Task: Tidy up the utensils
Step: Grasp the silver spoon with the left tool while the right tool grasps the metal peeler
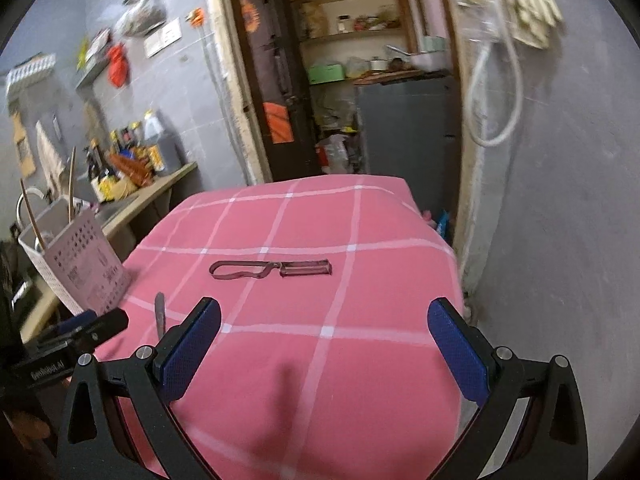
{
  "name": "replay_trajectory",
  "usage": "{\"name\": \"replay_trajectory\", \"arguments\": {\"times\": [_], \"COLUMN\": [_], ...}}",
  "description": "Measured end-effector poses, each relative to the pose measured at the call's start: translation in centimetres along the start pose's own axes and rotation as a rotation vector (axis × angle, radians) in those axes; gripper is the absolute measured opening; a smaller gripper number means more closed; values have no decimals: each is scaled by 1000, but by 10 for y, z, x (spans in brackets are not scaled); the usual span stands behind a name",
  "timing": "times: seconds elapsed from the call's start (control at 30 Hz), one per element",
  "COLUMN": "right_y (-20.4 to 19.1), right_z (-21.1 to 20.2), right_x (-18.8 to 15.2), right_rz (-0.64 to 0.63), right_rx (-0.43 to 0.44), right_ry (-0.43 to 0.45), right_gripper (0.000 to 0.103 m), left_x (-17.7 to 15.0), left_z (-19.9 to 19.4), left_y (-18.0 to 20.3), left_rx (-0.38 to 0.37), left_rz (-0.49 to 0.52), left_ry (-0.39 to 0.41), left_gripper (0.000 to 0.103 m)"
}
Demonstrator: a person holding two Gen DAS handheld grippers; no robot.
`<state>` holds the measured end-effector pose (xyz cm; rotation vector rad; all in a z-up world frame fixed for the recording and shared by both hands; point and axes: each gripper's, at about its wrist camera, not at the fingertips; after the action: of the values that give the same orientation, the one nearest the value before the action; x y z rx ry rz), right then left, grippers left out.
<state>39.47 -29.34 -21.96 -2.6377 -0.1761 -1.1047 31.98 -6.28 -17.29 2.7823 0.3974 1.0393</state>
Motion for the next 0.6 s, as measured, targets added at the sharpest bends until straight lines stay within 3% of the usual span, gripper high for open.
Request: {"name": "replay_trajectory", "arguments": {"times": [0.2,0.37,0.6], "right_y": [-7,-20,-43], "right_z": [28,60,113], "right_x": [28,47,55], "right_rz": [-151,-291,-431], "right_rx": [63,138,197], "right_ry": [-28,-111,-281], "right_gripper": [102,100,67], "left_x": [7,10,11], "left_z": [18,35,56], "left_y": [-2,0,0], "left_rx": [28,45,42], "left_rz": [-95,-141,-160], "left_ry": [0,-39,-140], "left_gripper": [101,100,73]}}
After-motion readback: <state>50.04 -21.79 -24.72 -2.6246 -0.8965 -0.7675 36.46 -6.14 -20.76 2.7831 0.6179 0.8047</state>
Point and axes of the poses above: each gripper's, at about its wrist camera, not at the fingertips, and z roughly the way its jaws point, y to its right, x to its top, and after that the axes turned 10 degrees about -y, right-handed
